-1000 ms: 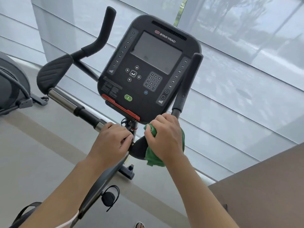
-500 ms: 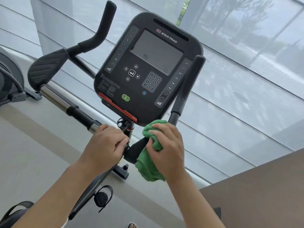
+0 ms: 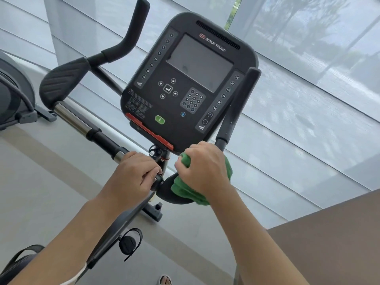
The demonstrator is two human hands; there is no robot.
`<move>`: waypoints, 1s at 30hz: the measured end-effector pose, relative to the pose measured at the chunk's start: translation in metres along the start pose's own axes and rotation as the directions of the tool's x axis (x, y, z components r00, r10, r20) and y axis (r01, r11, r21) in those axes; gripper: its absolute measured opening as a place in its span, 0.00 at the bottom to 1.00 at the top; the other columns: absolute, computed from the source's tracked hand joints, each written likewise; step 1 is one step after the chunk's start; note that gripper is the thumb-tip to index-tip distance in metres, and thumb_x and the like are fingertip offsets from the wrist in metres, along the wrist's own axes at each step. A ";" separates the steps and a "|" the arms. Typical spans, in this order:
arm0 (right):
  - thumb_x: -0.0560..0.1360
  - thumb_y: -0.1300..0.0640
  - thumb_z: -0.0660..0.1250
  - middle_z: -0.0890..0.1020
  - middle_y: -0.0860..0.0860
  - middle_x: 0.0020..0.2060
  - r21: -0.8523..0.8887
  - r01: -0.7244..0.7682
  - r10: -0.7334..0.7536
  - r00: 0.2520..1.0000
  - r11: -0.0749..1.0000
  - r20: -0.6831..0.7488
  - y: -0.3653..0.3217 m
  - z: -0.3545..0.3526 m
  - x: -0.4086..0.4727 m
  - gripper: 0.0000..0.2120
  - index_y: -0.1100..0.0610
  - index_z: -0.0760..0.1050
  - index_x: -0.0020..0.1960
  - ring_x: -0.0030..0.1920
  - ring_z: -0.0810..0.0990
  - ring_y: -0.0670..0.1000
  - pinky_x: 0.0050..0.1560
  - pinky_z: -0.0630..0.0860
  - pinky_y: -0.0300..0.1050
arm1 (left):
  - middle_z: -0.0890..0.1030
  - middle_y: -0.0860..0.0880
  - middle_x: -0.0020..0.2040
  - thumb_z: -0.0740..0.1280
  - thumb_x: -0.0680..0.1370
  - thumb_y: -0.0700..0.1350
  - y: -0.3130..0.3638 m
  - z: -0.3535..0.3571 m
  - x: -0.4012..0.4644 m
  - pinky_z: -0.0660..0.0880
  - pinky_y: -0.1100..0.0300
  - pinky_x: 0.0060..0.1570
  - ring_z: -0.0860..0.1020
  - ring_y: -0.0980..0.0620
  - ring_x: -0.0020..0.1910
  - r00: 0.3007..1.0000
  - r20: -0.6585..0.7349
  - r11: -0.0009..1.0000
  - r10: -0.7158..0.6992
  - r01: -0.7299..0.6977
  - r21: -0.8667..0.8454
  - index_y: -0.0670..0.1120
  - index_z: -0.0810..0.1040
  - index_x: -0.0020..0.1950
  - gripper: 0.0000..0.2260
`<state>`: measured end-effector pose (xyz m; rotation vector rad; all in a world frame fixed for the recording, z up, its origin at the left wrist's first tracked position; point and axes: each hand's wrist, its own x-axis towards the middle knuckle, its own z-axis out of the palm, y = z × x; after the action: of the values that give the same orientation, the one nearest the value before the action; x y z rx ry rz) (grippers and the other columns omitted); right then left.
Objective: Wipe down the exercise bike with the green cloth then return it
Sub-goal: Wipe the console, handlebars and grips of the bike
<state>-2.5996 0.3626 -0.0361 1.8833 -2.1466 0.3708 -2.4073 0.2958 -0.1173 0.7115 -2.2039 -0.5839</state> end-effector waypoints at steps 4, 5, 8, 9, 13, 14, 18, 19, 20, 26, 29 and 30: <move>0.74 0.53 0.68 0.87 0.46 0.44 0.193 0.045 -0.003 0.977 0.980 -0.212 -0.023 0.014 -0.049 0.09 0.55 0.87 0.44 0.54 0.81 0.51 0.64 0.75 0.43 | 0.84 0.53 0.45 0.63 0.81 0.43 -0.006 0.001 -0.004 0.74 0.51 0.61 0.81 0.50 0.48 0.999 -0.021 0.999 0.048 -0.047 0.025 0.45 0.84 0.48 0.10; 0.75 0.54 0.69 0.88 0.47 0.53 0.217 0.044 0.005 0.976 0.975 -0.218 -0.024 0.017 -0.060 0.12 0.56 0.88 0.52 0.61 0.80 0.52 0.70 0.73 0.45 | 0.84 0.53 0.45 0.63 0.81 0.42 -0.006 0.002 -0.003 0.74 0.51 0.60 0.80 0.50 0.47 0.998 -0.033 0.999 0.045 -0.045 0.027 0.45 0.84 0.47 0.10; 0.80 0.50 0.66 0.78 0.49 0.73 0.183 0.058 -0.045 0.996 0.981 -0.075 -0.026 0.021 -0.085 0.23 0.55 0.78 0.73 0.78 0.69 0.53 0.81 0.62 0.55 | 0.83 0.53 0.43 0.63 0.81 0.43 -0.004 0.005 -0.002 0.74 0.50 0.58 0.79 0.49 0.45 0.998 -0.052 0.999 0.026 -0.024 0.029 0.46 0.83 0.46 0.10; 0.81 0.47 0.64 0.74 0.49 0.76 0.130 0.062 -0.060 0.998 0.990 -0.018 -0.026 0.020 -0.086 0.26 0.54 0.73 0.77 0.81 0.65 0.53 0.83 0.58 0.56 | 0.83 0.54 0.42 0.62 0.81 0.43 -0.004 0.005 -0.001 0.74 0.49 0.58 0.79 0.49 0.45 0.999 -0.043 0.999 0.023 -0.022 0.028 0.46 0.83 0.45 0.10; 0.79 0.42 0.64 0.82 0.47 0.63 0.056 0.110 -0.111 0.993 0.992 0.030 -0.016 0.015 -0.052 0.19 0.51 0.83 0.62 0.72 0.73 0.54 0.79 0.62 0.54 | 0.82 0.54 0.42 0.62 0.81 0.44 -0.004 0.003 -0.001 0.72 0.49 0.60 0.79 0.49 0.44 1.000 -0.007 1.000 0.002 -0.002 0.019 0.46 0.82 0.45 0.10; 0.79 0.42 0.63 0.85 0.45 0.53 0.049 0.124 -0.126 0.992 0.991 0.030 -0.012 0.013 -0.039 0.16 0.50 0.85 0.51 0.63 0.78 0.52 0.73 0.68 0.51 | 0.82 0.54 0.42 0.62 0.81 0.43 -0.003 0.003 0.000 0.72 0.50 0.60 0.79 0.49 0.44 1.000 -0.006 1.000 0.000 0.000 0.020 0.46 0.82 0.44 0.10; 0.78 0.40 0.60 0.69 0.47 0.23 -0.091 0.100 -0.081 0.977 0.991 0.199 -0.011 0.012 0.011 0.26 0.53 0.64 0.27 0.28 0.68 0.50 0.33 0.62 0.44 | 0.83 0.52 0.41 0.64 0.80 0.41 -0.002 0.003 0.000 0.72 0.49 0.60 0.79 0.48 0.43 1.000 -0.007 1.000 -0.004 0.004 0.029 0.45 0.82 0.44 0.09; 0.77 0.40 0.60 0.67 0.48 0.22 -0.131 0.094 -0.057 0.964 0.987 0.258 -0.015 0.014 0.023 0.25 0.54 0.62 0.27 0.26 0.66 0.50 0.30 0.59 0.44 | 0.83 0.52 0.41 0.64 0.80 0.41 -0.003 0.003 0.000 0.73 0.48 0.58 0.79 0.48 0.43 1.000 -0.009 0.999 -0.005 0.005 0.032 0.44 0.82 0.43 0.09; 0.76 0.40 0.61 0.68 0.48 0.22 -0.152 0.089 -0.035 0.945 0.984 0.325 -0.019 0.015 0.035 0.24 0.54 0.62 0.28 0.25 0.67 0.50 0.29 0.58 0.43 | 0.82 0.51 0.41 0.64 0.80 0.41 -0.003 0.002 0.000 0.73 0.48 0.57 0.78 0.48 0.42 1.000 -0.011 0.999 0.001 -0.001 0.033 0.44 0.82 0.43 0.09; 0.77 0.44 0.63 0.66 0.47 0.21 -0.115 0.042 -0.013 0.970 0.992 0.245 -0.035 0.013 0.026 0.24 0.53 0.62 0.27 0.25 0.66 0.51 0.33 0.62 0.44 | 0.84 0.50 0.42 0.64 0.81 0.41 -0.007 0.000 -0.003 0.74 0.50 0.56 0.79 0.48 0.43 0.996 -0.031 0.996 0.086 -0.085 0.030 0.42 0.83 0.44 0.10; 0.80 0.46 0.62 0.70 0.46 0.24 -0.007 0.079 -0.079 0.997 0.997 -0.003 -0.041 0.017 -0.018 0.24 0.52 0.68 0.27 0.32 0.69 0.50 0.47 0.67 0.47 | 0.84 0.51 0.43 0.64 0.81 0.42 -0.009 0.001 -0.003 0.75 0.50 0.58 0.80 0.49 0.44 0.995 -0.036 0.995 0.093 -0.092 0.024 0.44 0.83 0.45 0.10; 0.81 0.47 0.63 0.75 0.46 0.26 0.039 0.086 -0.084 0.995 0.996 -0.049 -0.042 0.019 -0.030 0.23 0.53 0.74 0.29 0.36 0.72 0.50 0.53 0.68 0.46 | 0.84 0.51 0.43 0.64 0.81 0.42 -0.009 0.001 -0.003 0.75 0.50 0.59 0.80 0.50 0.44 0.995 -0.037 0.996 0.092 -0.092 0.019 0.44 0.84 0.46 0.10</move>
<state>-2.5549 0.3782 -0.0641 1.9608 -2.0354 0.4401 -2.4037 0.2908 -0.1249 0.6214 -2.1965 -0.5012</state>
